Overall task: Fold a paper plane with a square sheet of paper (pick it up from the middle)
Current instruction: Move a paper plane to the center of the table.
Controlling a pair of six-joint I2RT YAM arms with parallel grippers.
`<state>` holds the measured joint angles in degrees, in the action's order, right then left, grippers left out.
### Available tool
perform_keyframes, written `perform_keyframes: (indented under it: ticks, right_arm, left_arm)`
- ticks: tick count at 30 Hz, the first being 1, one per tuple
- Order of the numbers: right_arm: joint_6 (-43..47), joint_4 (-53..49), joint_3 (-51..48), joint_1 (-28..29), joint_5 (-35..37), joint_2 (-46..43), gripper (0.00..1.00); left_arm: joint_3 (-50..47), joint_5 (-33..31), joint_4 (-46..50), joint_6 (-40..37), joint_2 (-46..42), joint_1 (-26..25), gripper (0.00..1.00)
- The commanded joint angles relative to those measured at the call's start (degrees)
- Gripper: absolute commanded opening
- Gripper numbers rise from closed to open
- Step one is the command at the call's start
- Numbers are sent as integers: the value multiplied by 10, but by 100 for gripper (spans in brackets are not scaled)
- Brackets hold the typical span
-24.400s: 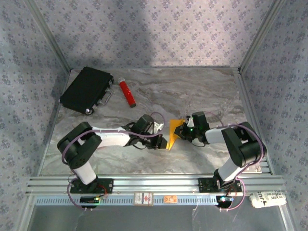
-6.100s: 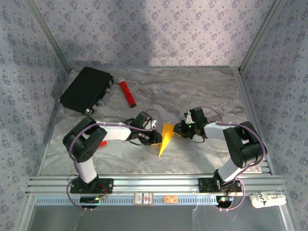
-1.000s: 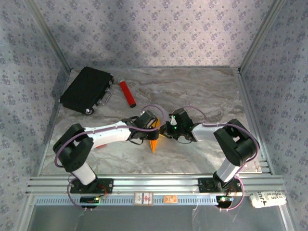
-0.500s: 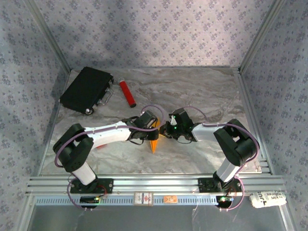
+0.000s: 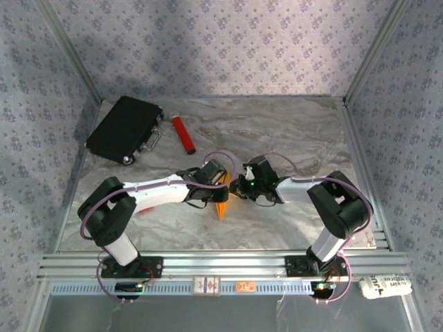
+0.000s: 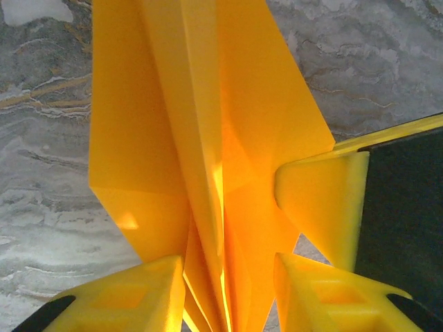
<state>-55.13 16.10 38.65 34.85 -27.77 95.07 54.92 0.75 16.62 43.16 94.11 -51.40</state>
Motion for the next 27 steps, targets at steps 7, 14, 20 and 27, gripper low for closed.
perform_keyframes:
  ticks: [7,14,20,27]
  right_arm:
    - [-10,3,-2,-2,6,9,7]
    - [-10,3,-1,-2,6,9,7]
    - [-10,3,1,-2,4,11,7]
    - [-9,2,2,-3,4,11,7]
  left_arm:
    - [0,17,12,5,15,-5,33]
    - [4,18,15,2,23,-5,26]
    - [9,22,16,-1,34,-5,24]
    - [14,21,16,-3,43,-6,23]
